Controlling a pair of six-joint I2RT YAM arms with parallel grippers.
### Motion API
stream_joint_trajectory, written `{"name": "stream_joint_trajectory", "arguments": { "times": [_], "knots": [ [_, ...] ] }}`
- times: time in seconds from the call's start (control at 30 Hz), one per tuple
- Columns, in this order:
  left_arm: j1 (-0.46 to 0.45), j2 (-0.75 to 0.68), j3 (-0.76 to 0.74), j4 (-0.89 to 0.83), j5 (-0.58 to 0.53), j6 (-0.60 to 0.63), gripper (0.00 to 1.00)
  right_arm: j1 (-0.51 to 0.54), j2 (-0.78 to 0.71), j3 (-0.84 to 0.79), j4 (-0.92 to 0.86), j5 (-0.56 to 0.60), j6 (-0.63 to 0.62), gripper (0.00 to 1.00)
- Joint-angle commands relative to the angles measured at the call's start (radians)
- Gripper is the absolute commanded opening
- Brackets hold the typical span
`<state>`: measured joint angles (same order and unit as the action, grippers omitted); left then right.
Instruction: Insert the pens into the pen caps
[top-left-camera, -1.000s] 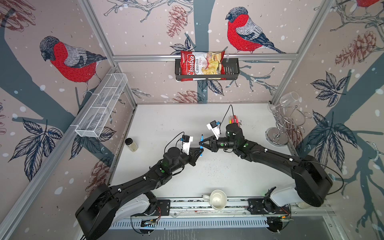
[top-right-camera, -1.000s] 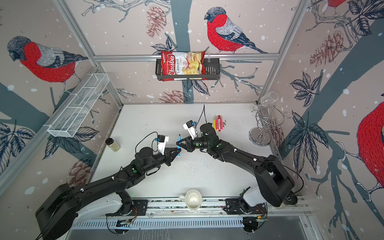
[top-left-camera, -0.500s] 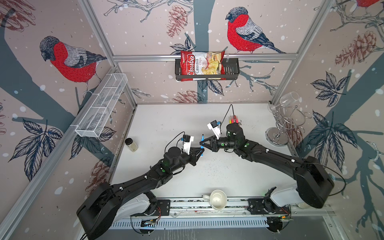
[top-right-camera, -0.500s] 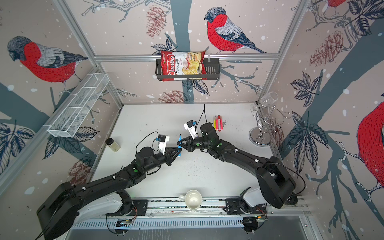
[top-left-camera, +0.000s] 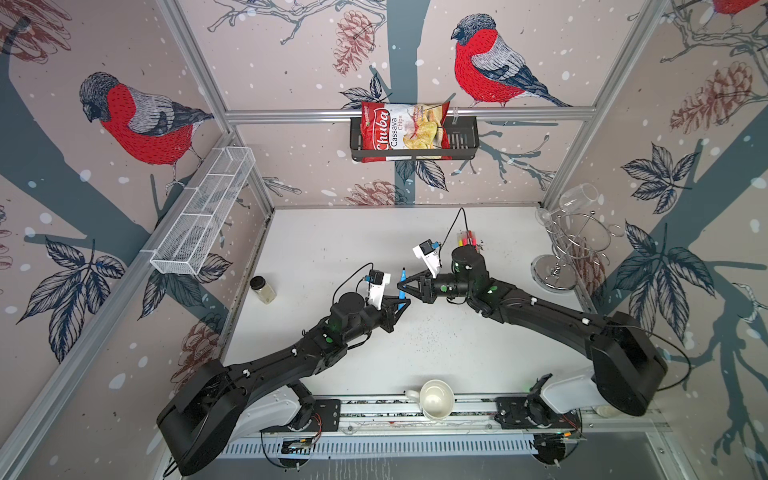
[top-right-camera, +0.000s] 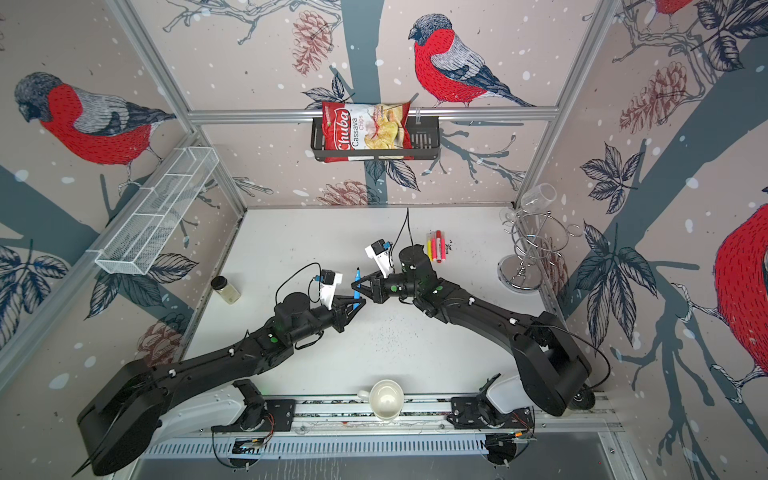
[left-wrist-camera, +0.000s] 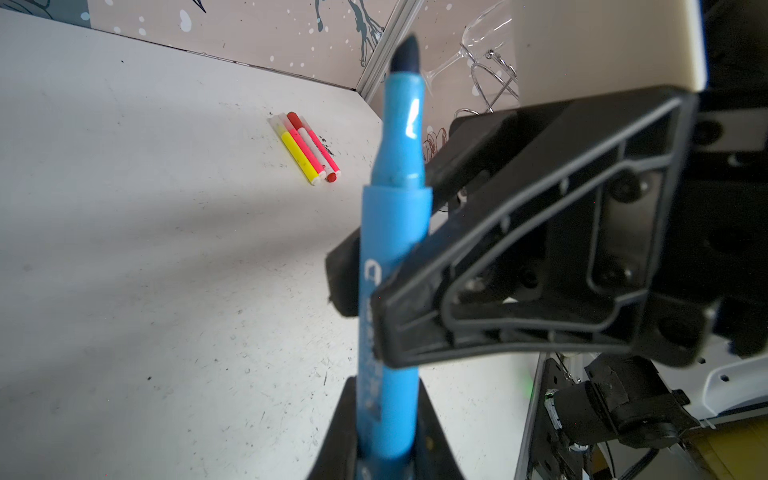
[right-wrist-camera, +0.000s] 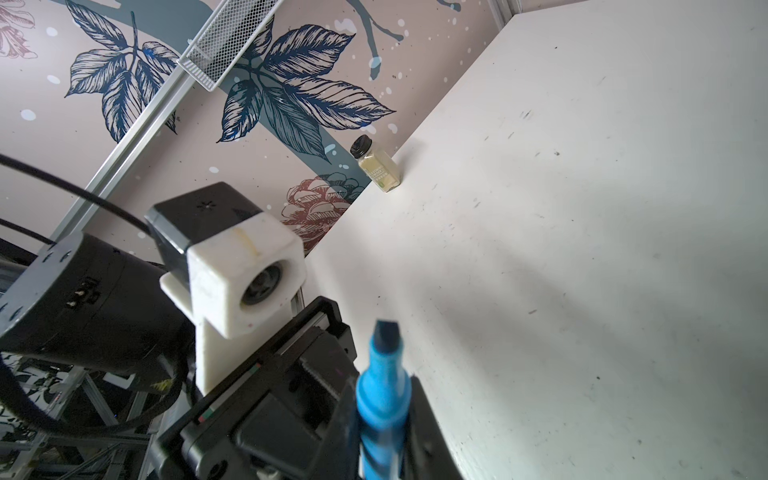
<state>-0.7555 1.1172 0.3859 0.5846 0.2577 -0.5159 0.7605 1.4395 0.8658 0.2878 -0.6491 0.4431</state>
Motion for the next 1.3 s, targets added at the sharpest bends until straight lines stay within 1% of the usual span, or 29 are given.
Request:
{"name": "stream_joint_trajectory", "arguments": {
  "times": [0.0,0.1,0.17,0.23,0.3,0.4,0.5,0.57,0.67,0.77,0.8,0.87,0.93,1.03,1.17,1.27],
  "knots": [
    [-0.001,-0.010,-0.002,0.028,-0.006,0.014,0.08,0.001,0.002,-0.002,0.032,-0.011,-0.010,0.16],
    [0.000,-0.011,-0.002,0.018,-0.010,0.017,0.03,0.002,0.003,-0.006,0.030,-0.009,-0.013,0.16],
    [0.000,-0.011,-0.003,0.016,-0.011,0.016,0.02,0.003,0.003,-0.008,0.031,-0.007,-0.013,0.20],
    [0.001,-0.013,-0.008,0.017,-0.022,0.013,0.01,0.003,0.001,-0.007,0.027,-0.005,-0.013,0.30],
    [0.000,-0.018,-0.012,0.019,-0.034,0.010,0.00,0.003,-0.004,-0.010,0.018,0.005,-0.015,0.45],
    [0.001,-0.024,-0.019,0.023,-0.047,0.009,0.00,0.002,-0.020,-0.013,-0.012,0.034,-0.029,0.51],
    [0.001,-0.029,-0.032,0.040,-0.060,0.012,0.00,-0.004,-0.050,-0.024,-0.046,0.083,-0.039,0.53],
    [0.002,-0.036,-0.039,0.044,-0.068,0.013,0.00,-0.017,-0.081,-0.039,-0.078,0.138,-0.040,0.53],
    [0.001,-0.052,-0.054,0.045,-0.084,0.017,0.00,-0.063,-0.120,-0.076,-0.151,0.268,-0.017,0.55],
    [0.001,-0.063,-0.080,0.075,-0.096,0.015,0.00,-0.117,-0.116,-0.075,-0.300,0.446,0.001,0.55],
    [0.001,-0.066,-0.082,0.075,-0.099,0.014,0.00,-0.140,-0.106,-0.075,-0.353,0.488,0.011,0.55],
    [0.001,-0.067,-0.087,0.076,-0.100,0.016,0.00,-0.191,-0.088,-0.097,-0.400,0.487,0.034,0.56],
    [0.001,-0.065,-0.093,0.080,-0.097,0.014,0.00,-0.219,-0.084,-0.140,-0.392,0.459,0.055,0.59],
    [0.001,-0.067,-0.102,0.090,-0.100,0.009,0.00,-0.230,-0.078,-0.190,-0.354,0.427,0.077,0.62],
    [0.001,-0.079,-0.110,0.090,-0.100,0.008,0.00,-0.248,-0.034,-0.209,-0.344,0.435,0.103,0.64],
    [0.001,-0.096,-0.110,0.075,-0.103,0.010,0.00,-0.271,0.004,-0.213,-0.321,0.416,0.111,0.64]
  ]
}}
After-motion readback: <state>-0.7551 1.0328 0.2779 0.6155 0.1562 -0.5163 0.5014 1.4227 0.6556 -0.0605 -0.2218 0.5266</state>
